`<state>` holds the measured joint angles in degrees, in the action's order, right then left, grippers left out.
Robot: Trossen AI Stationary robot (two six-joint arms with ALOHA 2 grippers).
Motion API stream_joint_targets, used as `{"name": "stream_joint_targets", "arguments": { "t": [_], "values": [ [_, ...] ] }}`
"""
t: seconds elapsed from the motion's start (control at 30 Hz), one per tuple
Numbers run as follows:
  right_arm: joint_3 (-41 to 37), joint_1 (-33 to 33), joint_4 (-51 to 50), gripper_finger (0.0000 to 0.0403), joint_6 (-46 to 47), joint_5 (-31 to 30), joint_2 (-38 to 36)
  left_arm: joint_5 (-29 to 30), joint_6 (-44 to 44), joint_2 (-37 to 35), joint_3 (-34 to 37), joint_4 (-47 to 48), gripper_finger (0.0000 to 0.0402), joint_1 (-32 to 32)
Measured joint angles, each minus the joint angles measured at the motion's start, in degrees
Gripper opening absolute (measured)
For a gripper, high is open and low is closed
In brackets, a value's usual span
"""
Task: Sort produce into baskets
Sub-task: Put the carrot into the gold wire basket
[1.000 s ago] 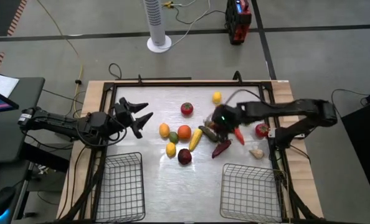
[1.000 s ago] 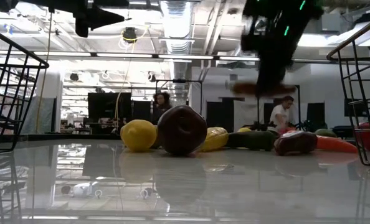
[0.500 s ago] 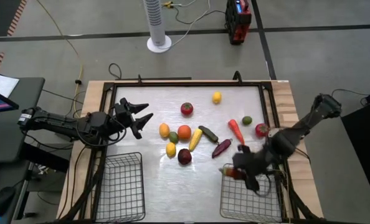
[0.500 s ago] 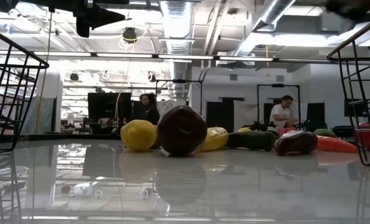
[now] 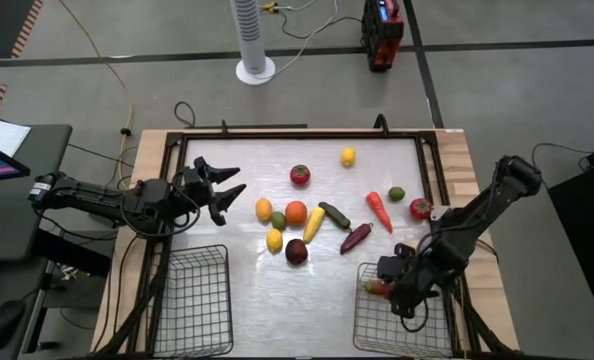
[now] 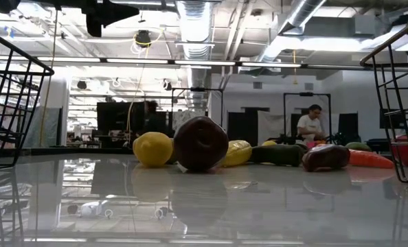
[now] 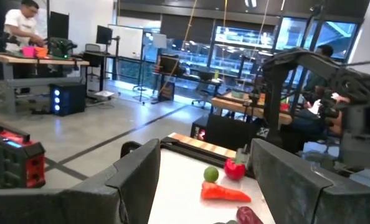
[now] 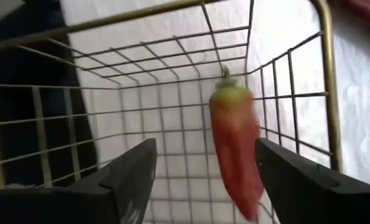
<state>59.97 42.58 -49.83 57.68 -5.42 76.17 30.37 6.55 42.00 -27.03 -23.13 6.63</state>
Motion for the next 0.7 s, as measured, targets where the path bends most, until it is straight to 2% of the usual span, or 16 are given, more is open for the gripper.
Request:
{"name": "stream_joint_targets", "arguments": {
  "t": [0.1,0.27,0.5,0.7],
  "values": [
    [1.7,-1.7,-3.9,0.0315,-0.7,-0.2,-1.7,0.0,0.0,0.0,0.0,0.0,0.0238,0.0],
    [3.7,-7.1,-10.1,0.0317,-6.2,-8.8,-4.7,0.2,0.4,0.0,0.0,0.1,0.0238,0.0],
    [0.9,-24.1,-17.6,0.0304,-12.5,-14.2,-7.4,0.0,0.9,0.0,0.0,0.1,0.0238,0.0],
    [-7.4,-38.6,-14.9,0.0302,-18.1,-12.5,-6.7,0.0,0.7,0.0,0.0,0.2,0.0238,0.0]
  ]
}}
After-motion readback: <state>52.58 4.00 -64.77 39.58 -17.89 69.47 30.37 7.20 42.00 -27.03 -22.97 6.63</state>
